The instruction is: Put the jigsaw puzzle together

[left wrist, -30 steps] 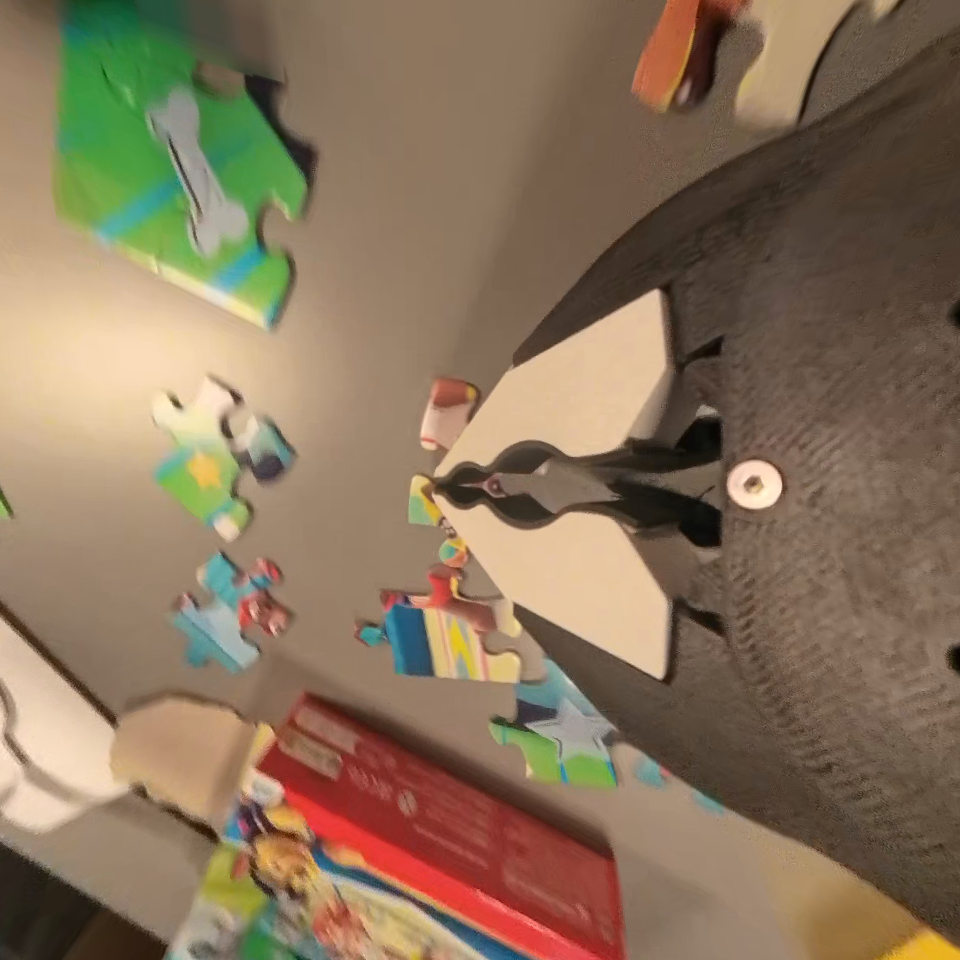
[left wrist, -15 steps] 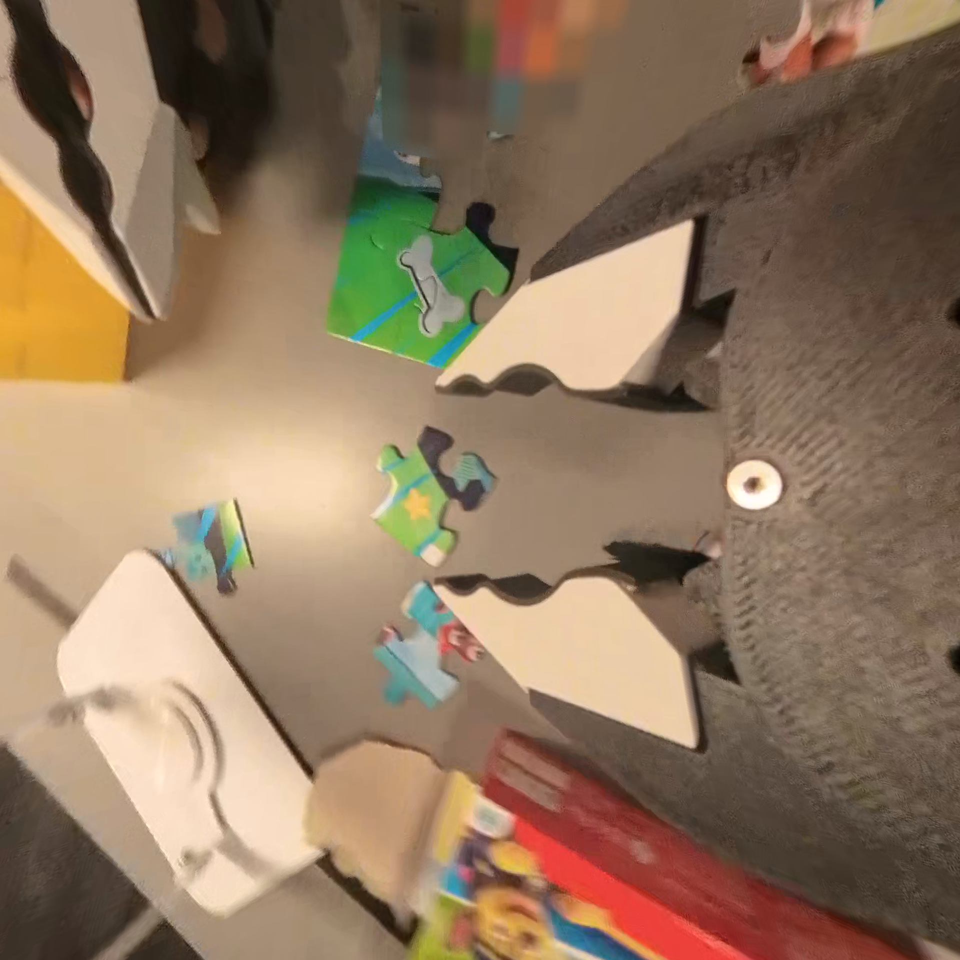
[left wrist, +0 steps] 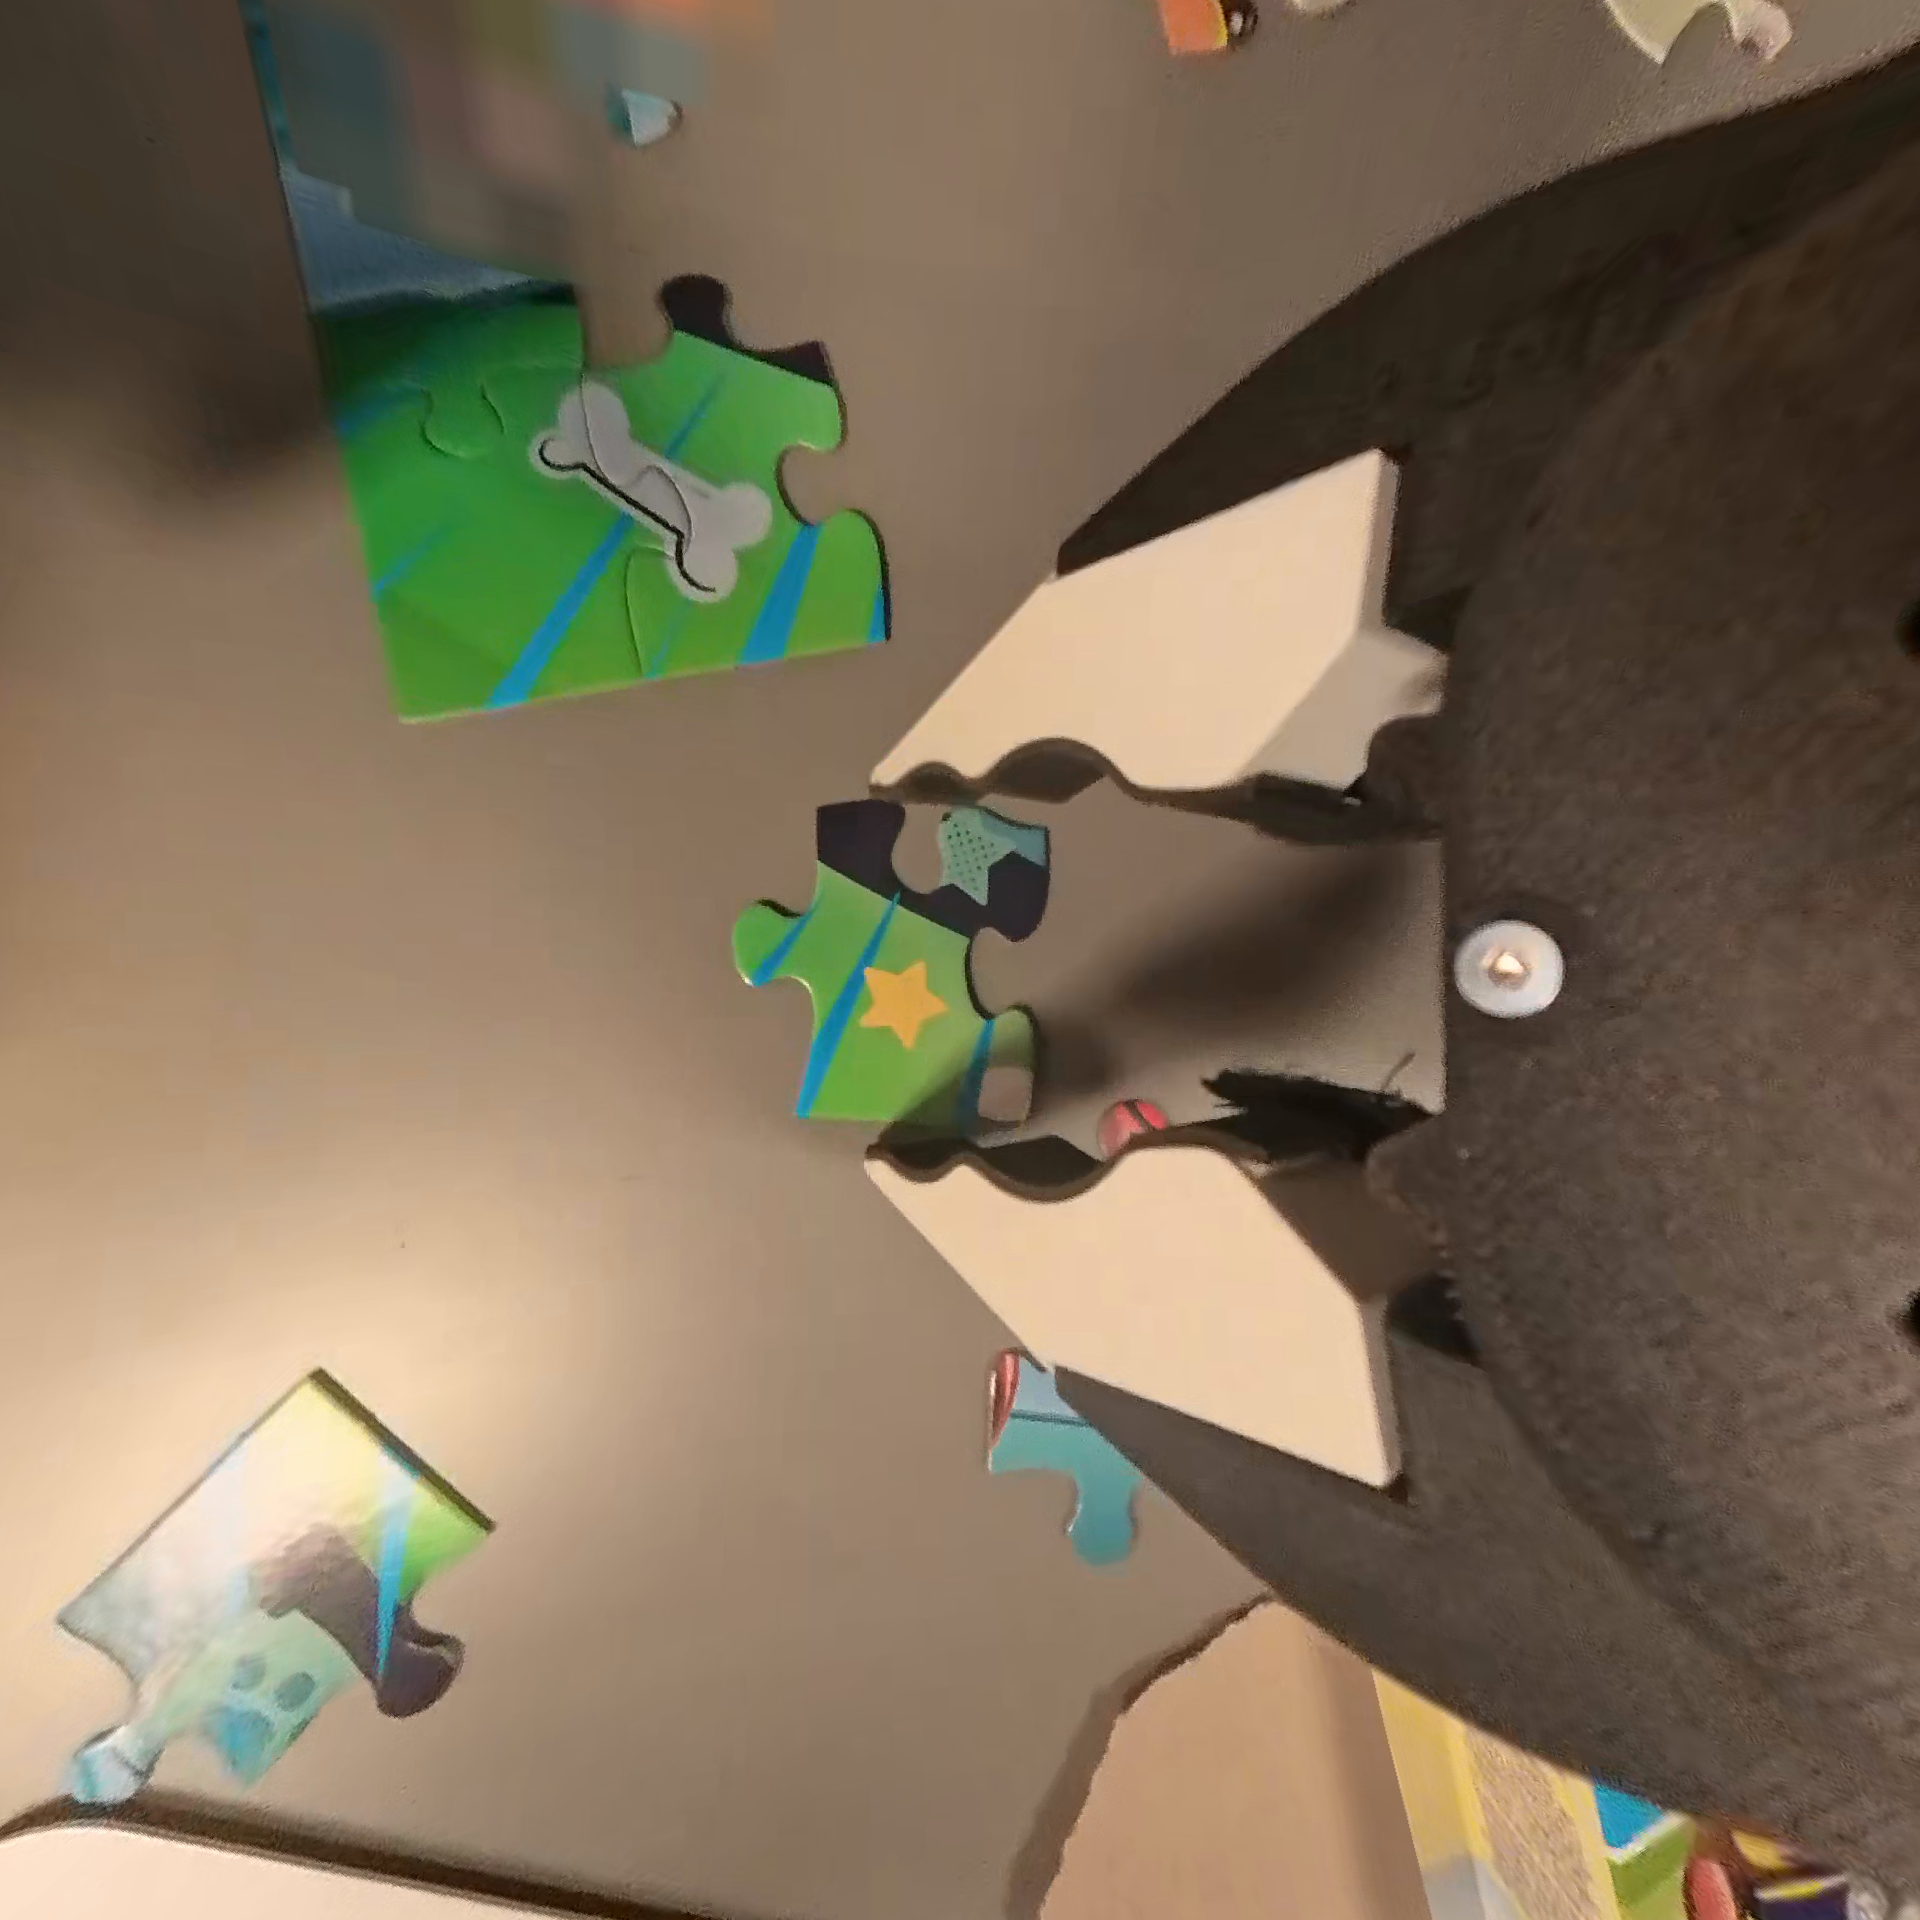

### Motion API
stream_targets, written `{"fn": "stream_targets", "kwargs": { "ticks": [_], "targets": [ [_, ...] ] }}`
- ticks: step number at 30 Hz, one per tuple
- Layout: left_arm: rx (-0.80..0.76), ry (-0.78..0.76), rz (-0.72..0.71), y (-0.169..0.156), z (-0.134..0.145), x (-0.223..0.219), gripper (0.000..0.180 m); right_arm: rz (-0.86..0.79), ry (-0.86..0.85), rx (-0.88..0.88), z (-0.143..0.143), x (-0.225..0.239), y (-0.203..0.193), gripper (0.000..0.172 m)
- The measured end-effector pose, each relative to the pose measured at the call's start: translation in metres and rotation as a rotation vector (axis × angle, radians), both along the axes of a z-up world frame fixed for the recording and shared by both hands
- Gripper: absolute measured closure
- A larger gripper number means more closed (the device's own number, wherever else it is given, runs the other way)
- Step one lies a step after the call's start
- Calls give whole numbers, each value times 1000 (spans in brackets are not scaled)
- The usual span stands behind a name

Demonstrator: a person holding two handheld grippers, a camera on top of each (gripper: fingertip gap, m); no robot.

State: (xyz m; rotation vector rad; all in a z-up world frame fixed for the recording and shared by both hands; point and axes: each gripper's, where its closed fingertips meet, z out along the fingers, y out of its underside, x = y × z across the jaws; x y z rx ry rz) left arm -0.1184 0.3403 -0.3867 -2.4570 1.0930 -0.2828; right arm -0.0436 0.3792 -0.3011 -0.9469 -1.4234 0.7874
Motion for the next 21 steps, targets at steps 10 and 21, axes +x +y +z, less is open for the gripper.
{"fn": "stream_targets", "kwargs": {
  "ticks": [10,21],
  "targets": [
    [-2,-17,26,-20,3,7,142,3,-3,2,0,0,0,172],
    [50,-73,77,-55,2,9,122,42,-36,35,-6,-3,-10,172]
  ]
}}
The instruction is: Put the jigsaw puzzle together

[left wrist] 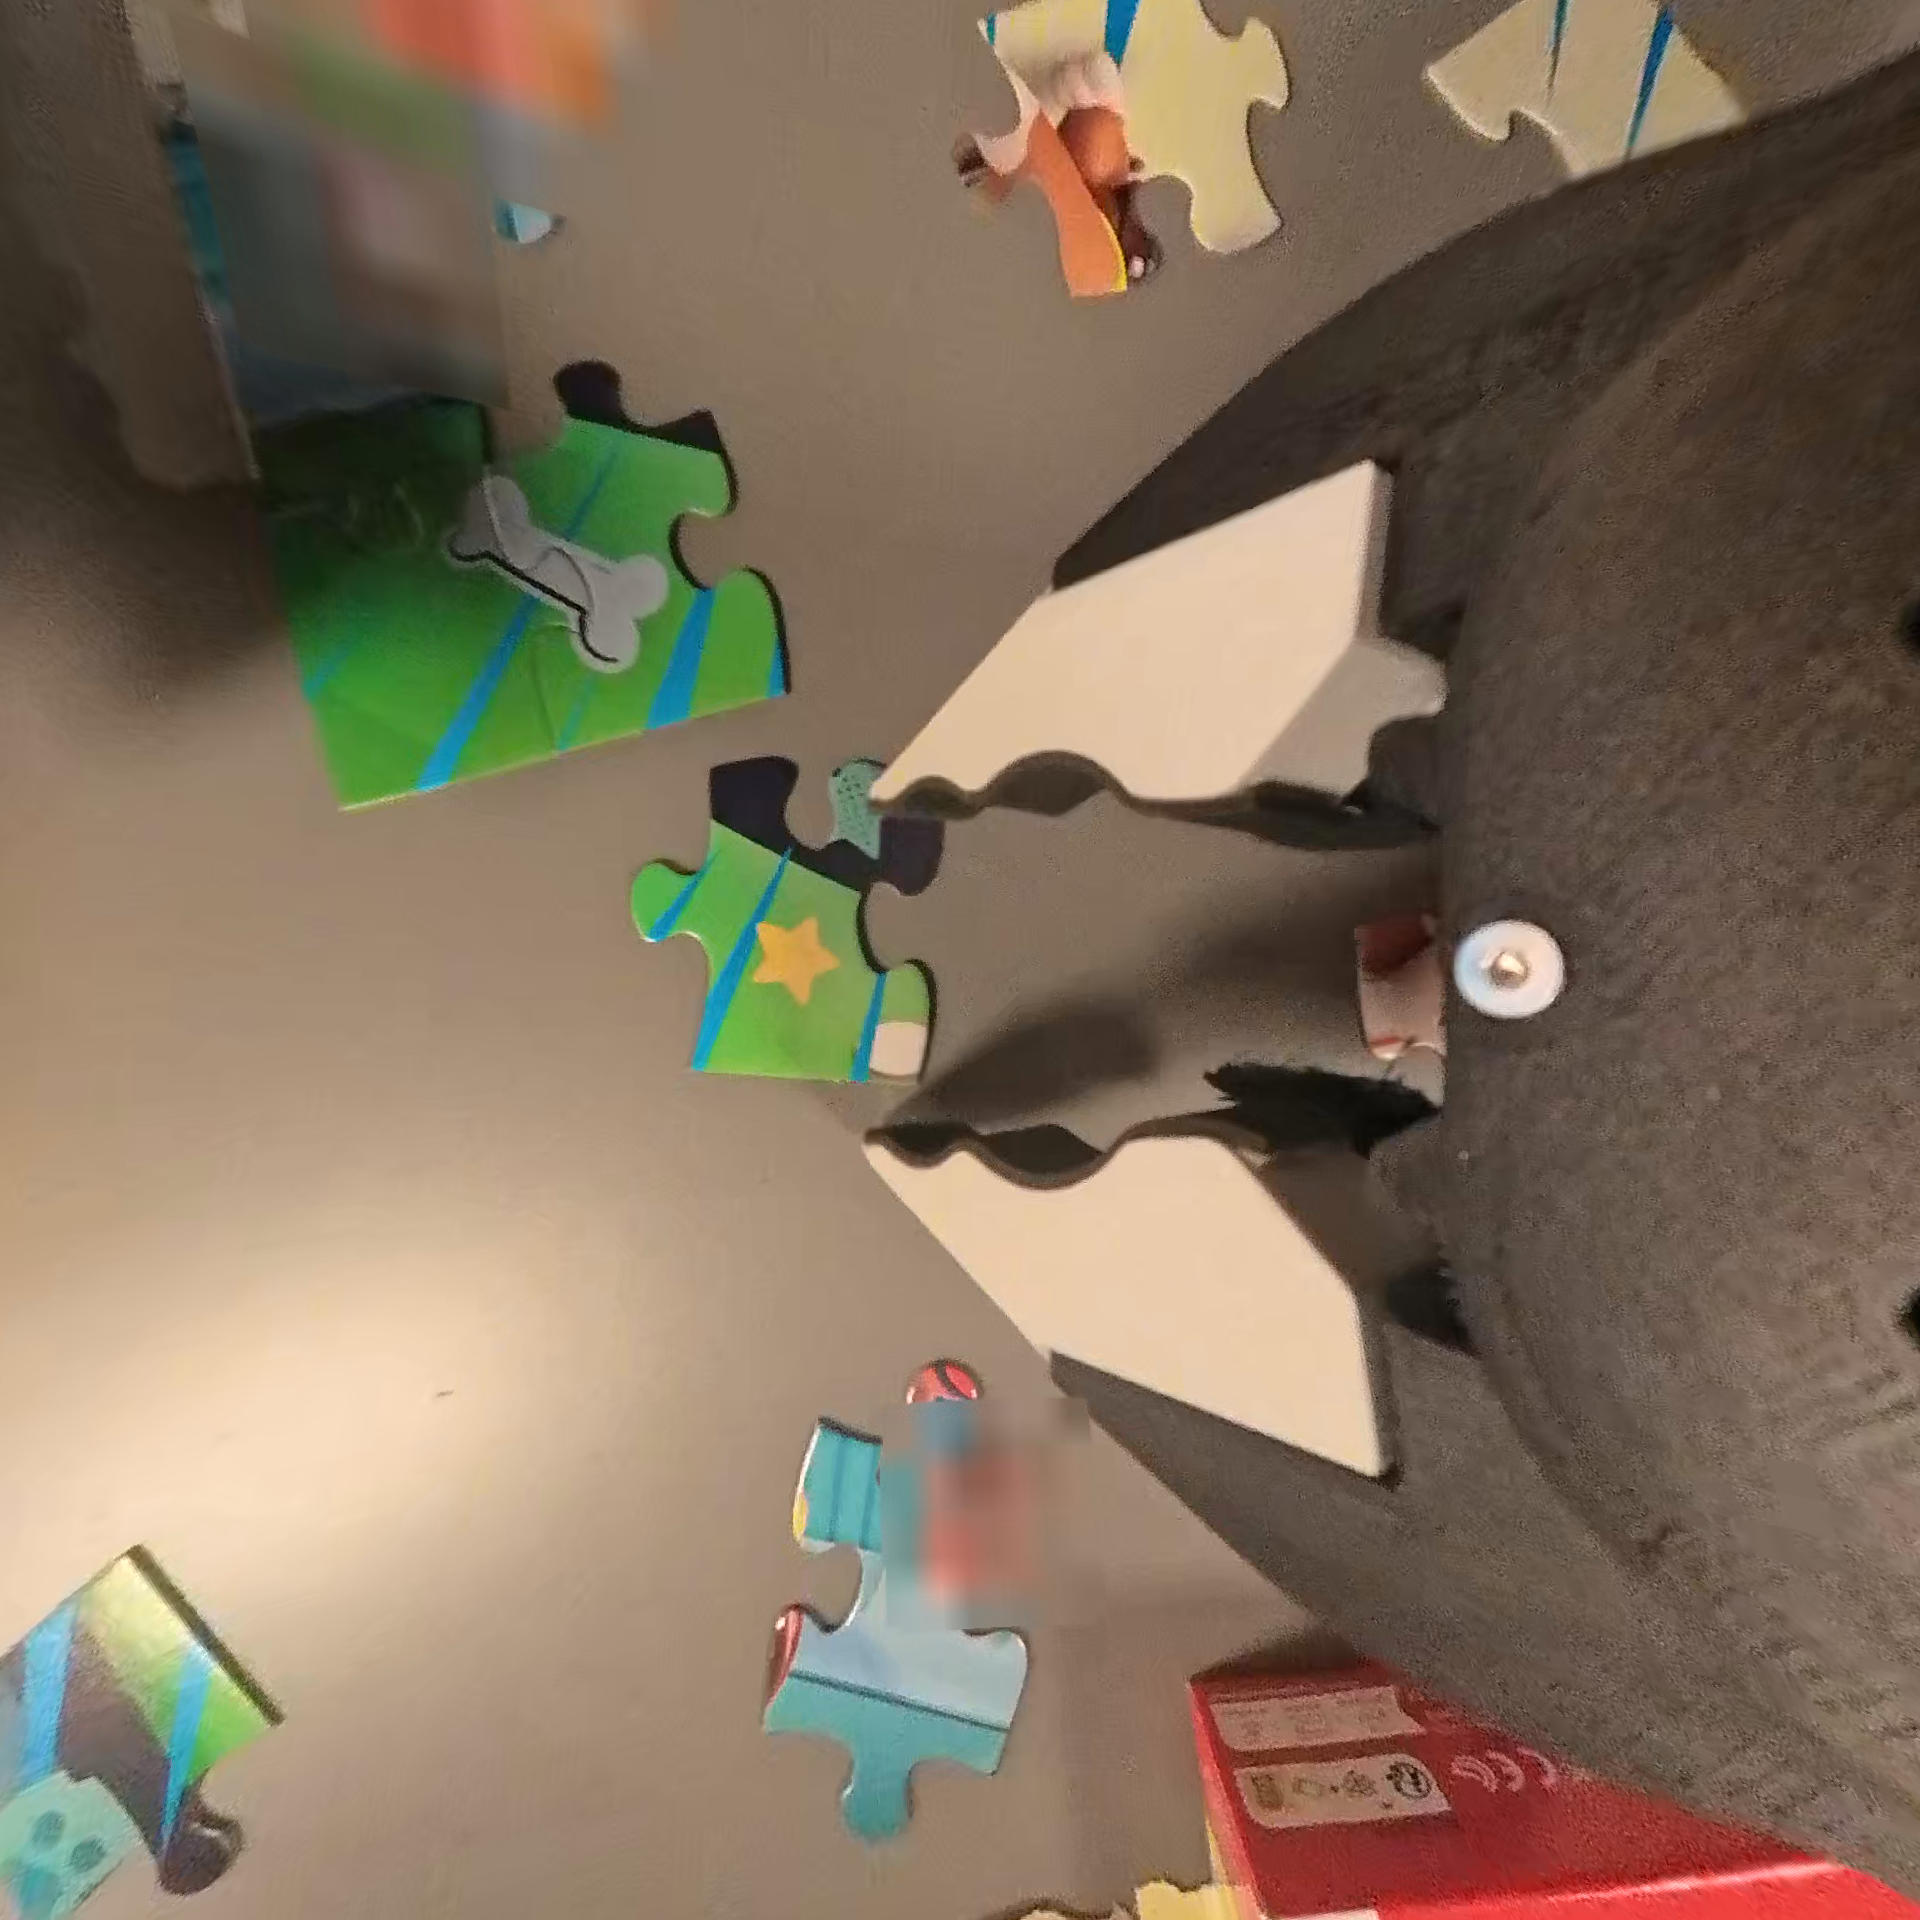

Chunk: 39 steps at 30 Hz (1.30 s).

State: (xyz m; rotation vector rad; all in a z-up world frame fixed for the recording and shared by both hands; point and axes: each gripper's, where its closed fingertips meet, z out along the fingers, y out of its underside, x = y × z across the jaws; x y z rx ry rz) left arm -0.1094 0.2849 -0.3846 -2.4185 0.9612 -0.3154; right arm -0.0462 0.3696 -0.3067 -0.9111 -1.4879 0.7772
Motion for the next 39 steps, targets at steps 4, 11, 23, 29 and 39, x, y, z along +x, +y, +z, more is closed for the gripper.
{"fn": "stream_targets", "kwargs": {
  "ticks": [4,11,23,29,39],
  "targets": [
    [-30,-43,-52,-3,0,11,107,15,-6,12,-1,0,-3,172],
    [-25,38,-69,-1,-2,9,121,17,-11,16,-2,0,-4,172],
    [27,121,-29,-37,2,0,121,20,-18,20,-3,-1,-5,172],
    [90,3,7,-67,17,20,121,20,-22,24,-4,-1,-5,172],
    [105,-9,202,-66,8,60,121,33,-36,43,-7,-2,-10,172]
  ]
}}
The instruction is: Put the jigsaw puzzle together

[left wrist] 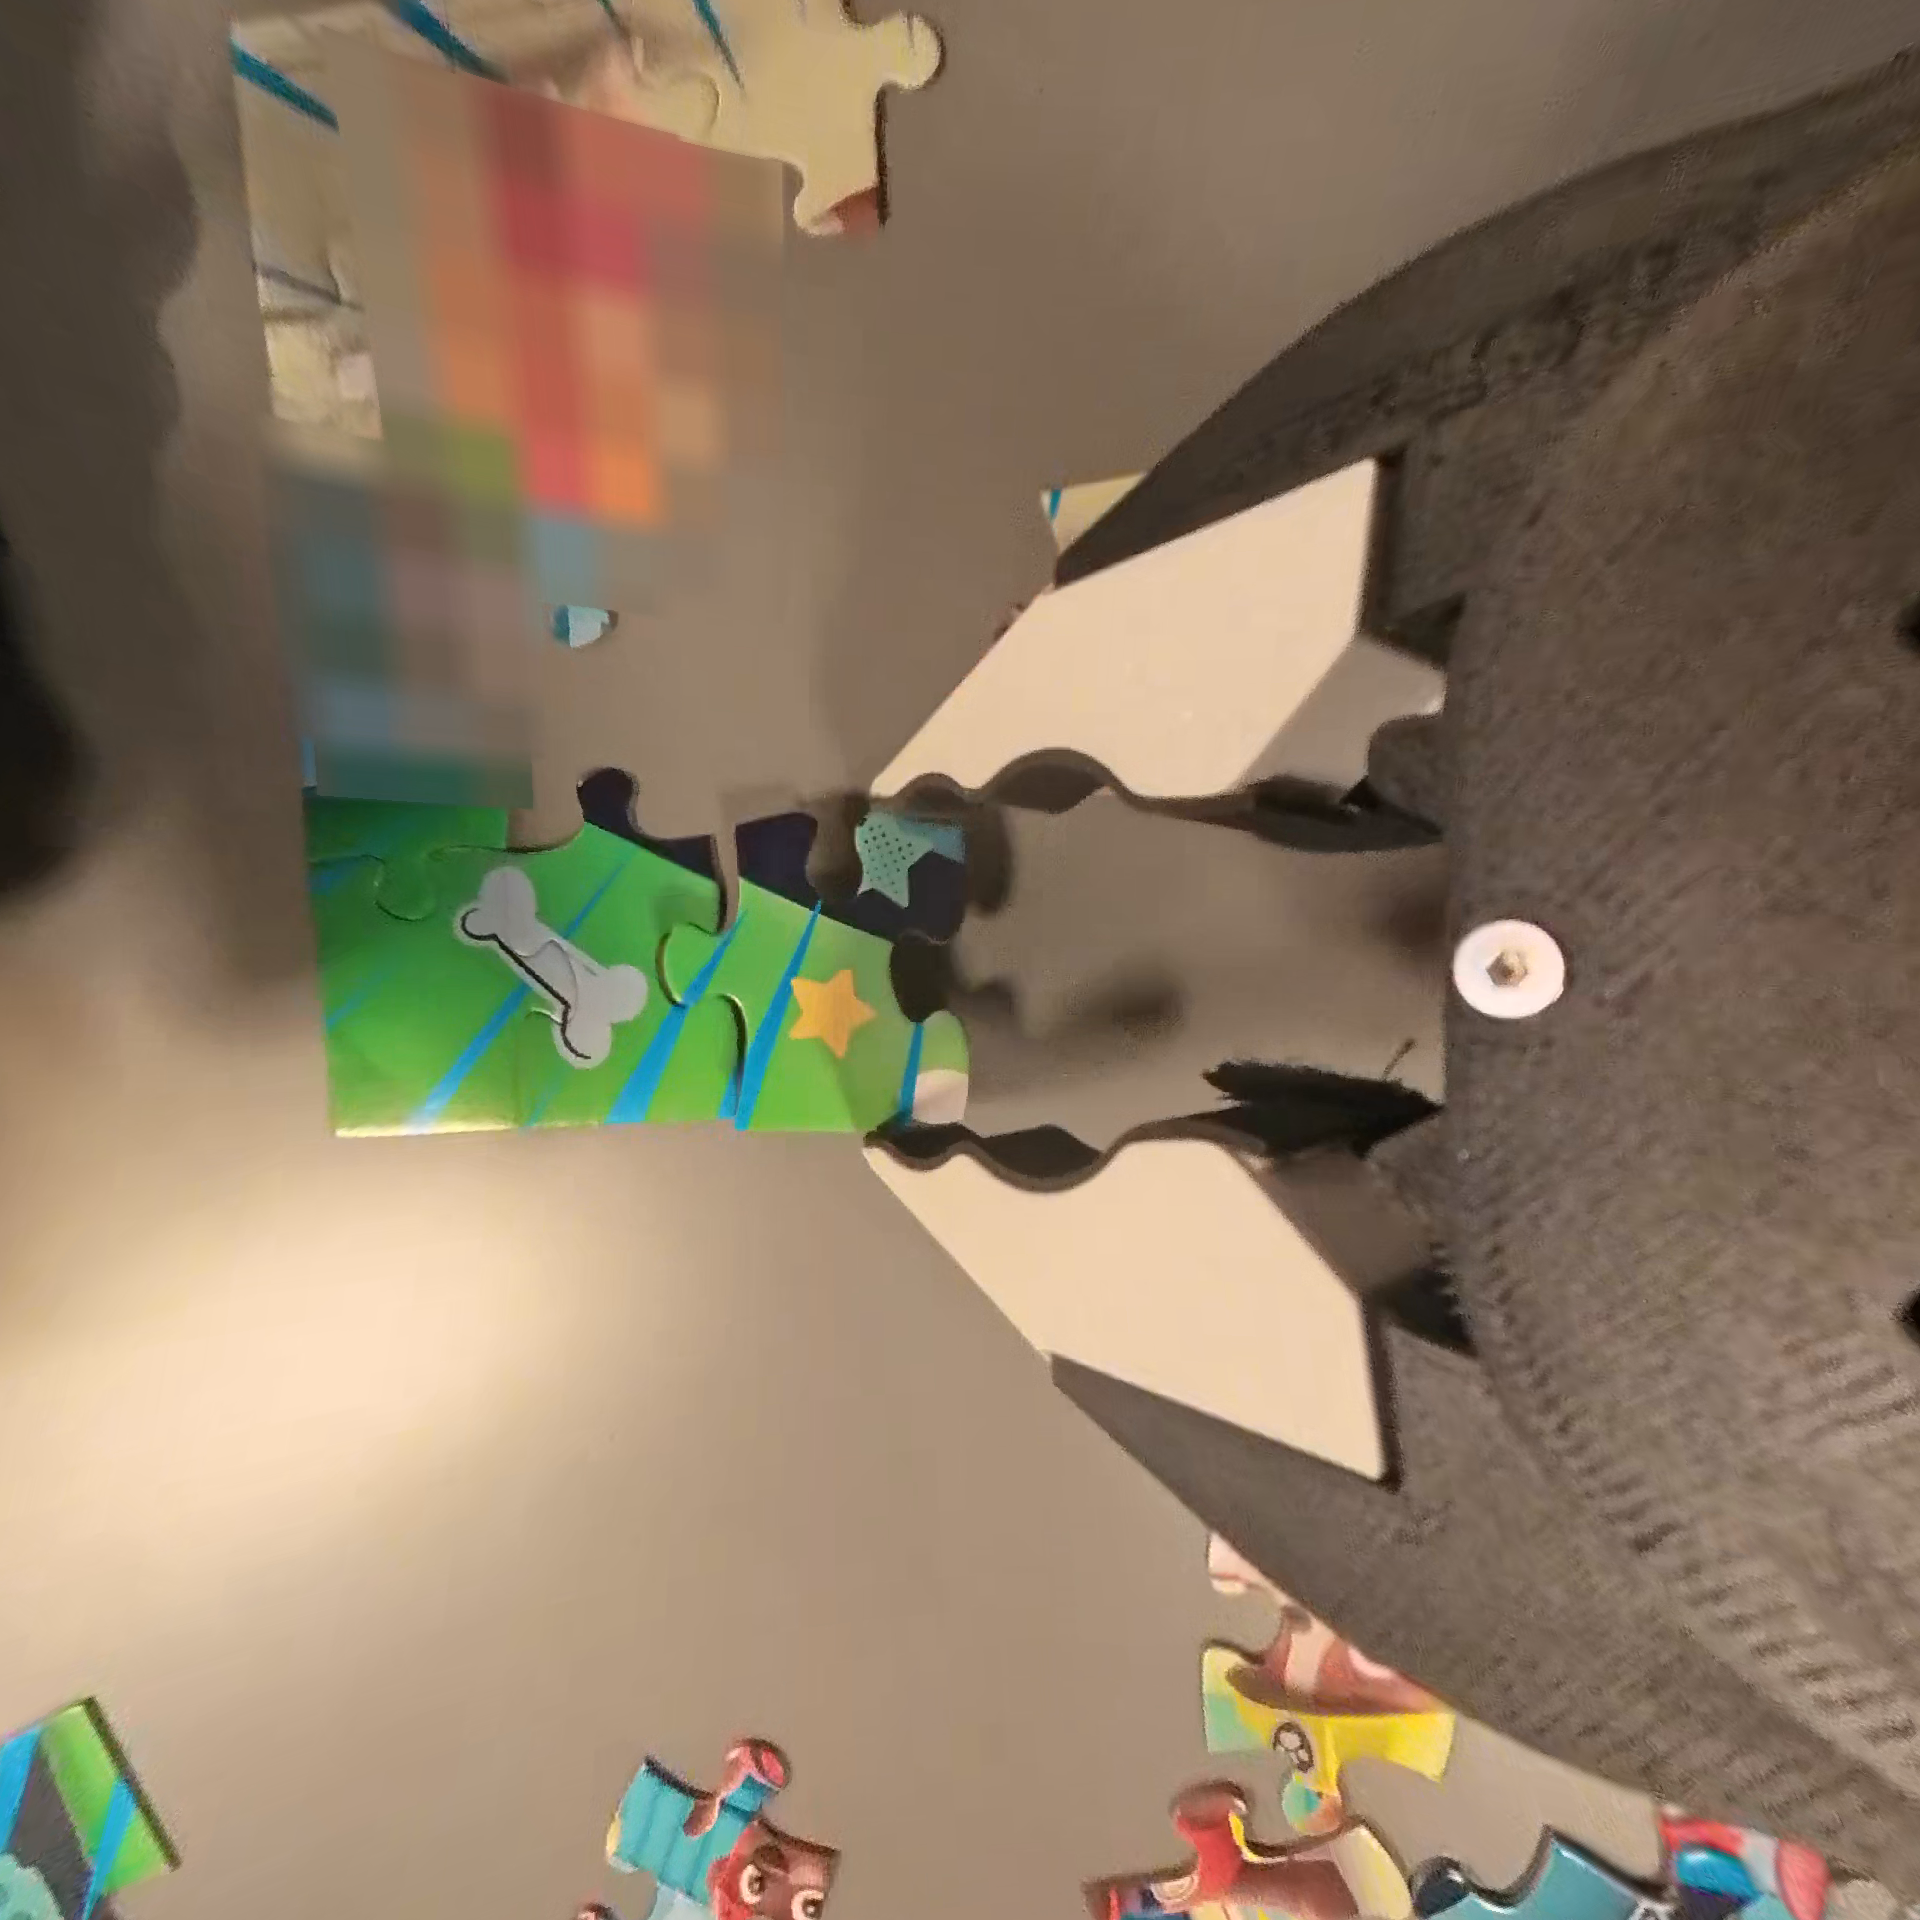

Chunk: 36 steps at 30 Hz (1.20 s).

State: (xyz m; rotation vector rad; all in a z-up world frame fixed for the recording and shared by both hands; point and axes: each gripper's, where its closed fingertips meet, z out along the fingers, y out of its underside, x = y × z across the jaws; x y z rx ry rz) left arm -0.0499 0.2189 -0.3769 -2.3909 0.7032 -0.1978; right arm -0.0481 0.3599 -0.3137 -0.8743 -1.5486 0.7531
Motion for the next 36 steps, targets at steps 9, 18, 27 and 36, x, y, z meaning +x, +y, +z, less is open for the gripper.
{"fn": "stream_targets", "kwargs": {
  "ticks": [9,18,27,36],
  "targets": [
    [-38,54,34,6,-5,4,121,1,-1,-2,0,0,0,172],
    [-86,51,64,6,-7,4,120,2,-1,-1,0,0,0,172],
    [-19,-108,13,13,12,21,145,2,1,-3,0,0,0,172],
    [31,-116,-42,-4,15,18,180,415,-361,-283,-25,17,-71,172]
  ]
}}
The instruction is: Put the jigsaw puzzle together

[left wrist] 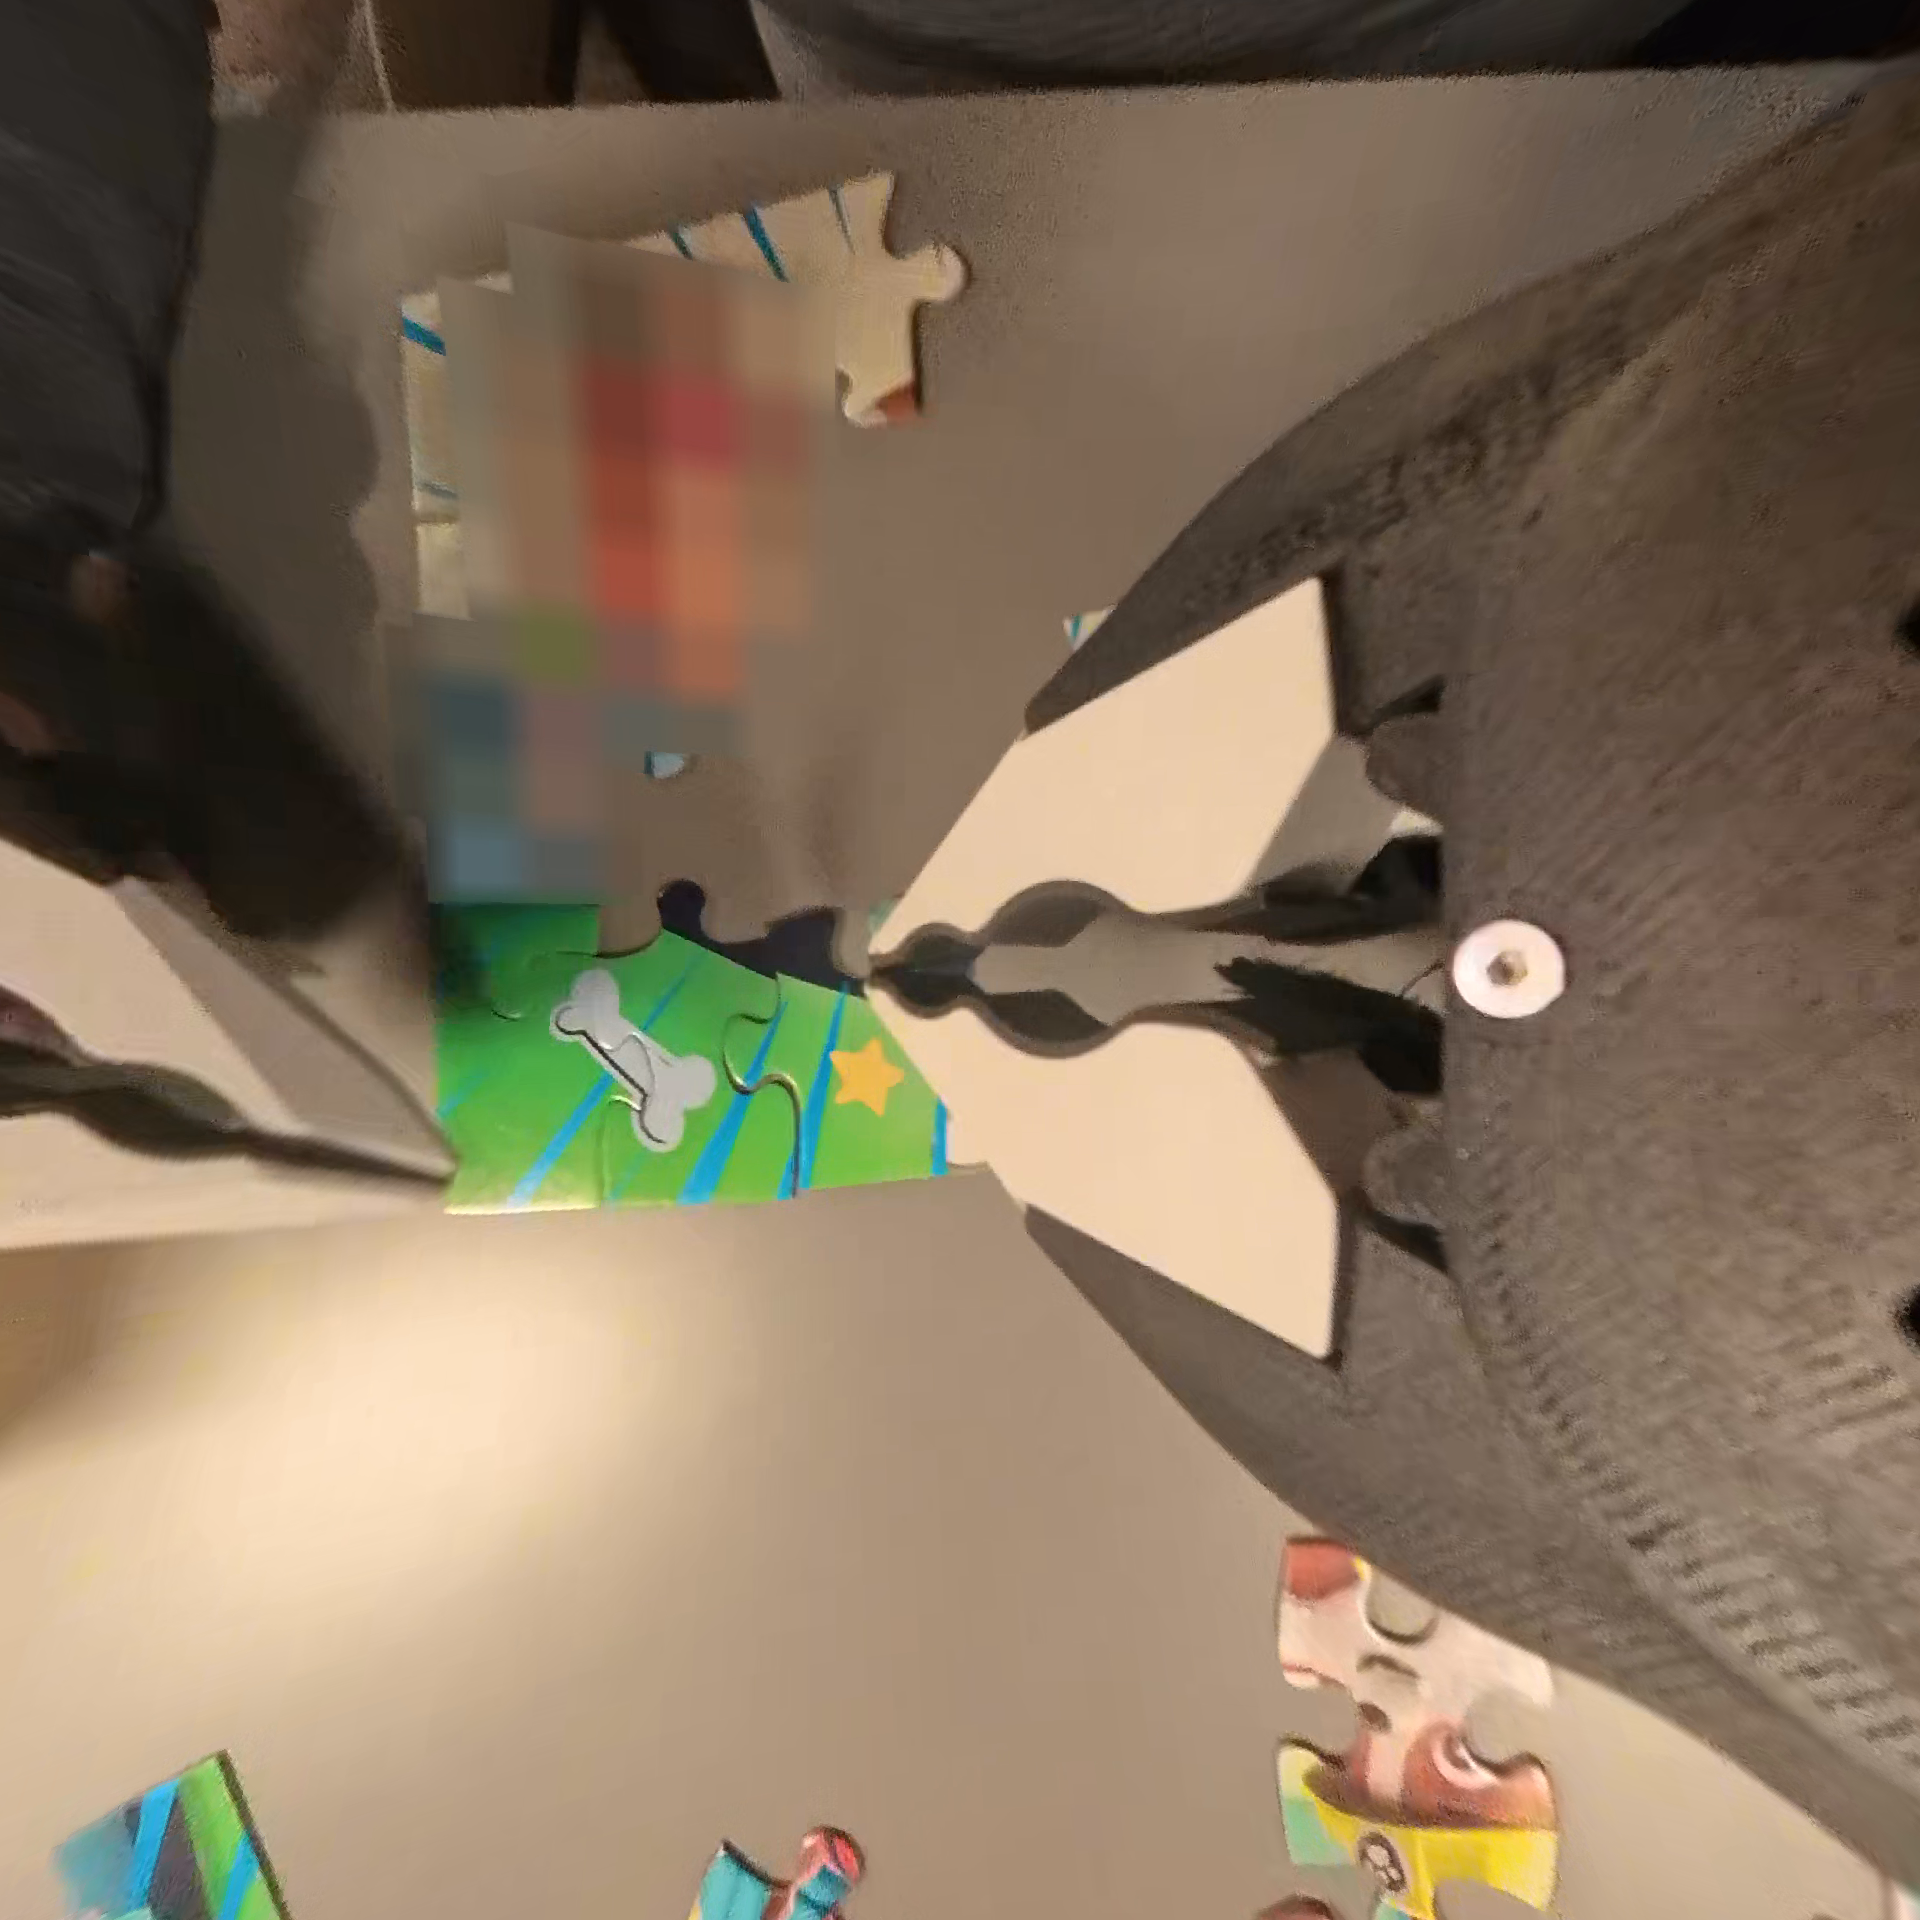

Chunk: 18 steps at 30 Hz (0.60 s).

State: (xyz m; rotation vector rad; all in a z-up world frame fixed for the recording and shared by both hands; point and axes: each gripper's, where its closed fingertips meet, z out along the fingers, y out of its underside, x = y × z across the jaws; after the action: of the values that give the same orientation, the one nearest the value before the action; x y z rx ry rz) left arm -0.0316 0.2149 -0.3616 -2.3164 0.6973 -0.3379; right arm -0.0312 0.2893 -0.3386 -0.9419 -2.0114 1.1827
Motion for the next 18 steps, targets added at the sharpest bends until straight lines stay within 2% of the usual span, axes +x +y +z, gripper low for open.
{"fn": "stream_targets", "kwargs": {
  "ticks": [3,7,15,18],
  "targets": [
    [-24,48,-10,-3,-11,-6,180,55,-147,11,-21,7,-11,172],
    [-31,58,-31,2,-20,-3,180,61,-247,57,-41,10,-14,172],
    [-55,130,-44,9,-23,-11,180,65,-250,70,-43,10,-15,172],
    [4,124,-30,17,-14,-10,180,65,-253,65,-43,10,-15,172]
  ]
}}
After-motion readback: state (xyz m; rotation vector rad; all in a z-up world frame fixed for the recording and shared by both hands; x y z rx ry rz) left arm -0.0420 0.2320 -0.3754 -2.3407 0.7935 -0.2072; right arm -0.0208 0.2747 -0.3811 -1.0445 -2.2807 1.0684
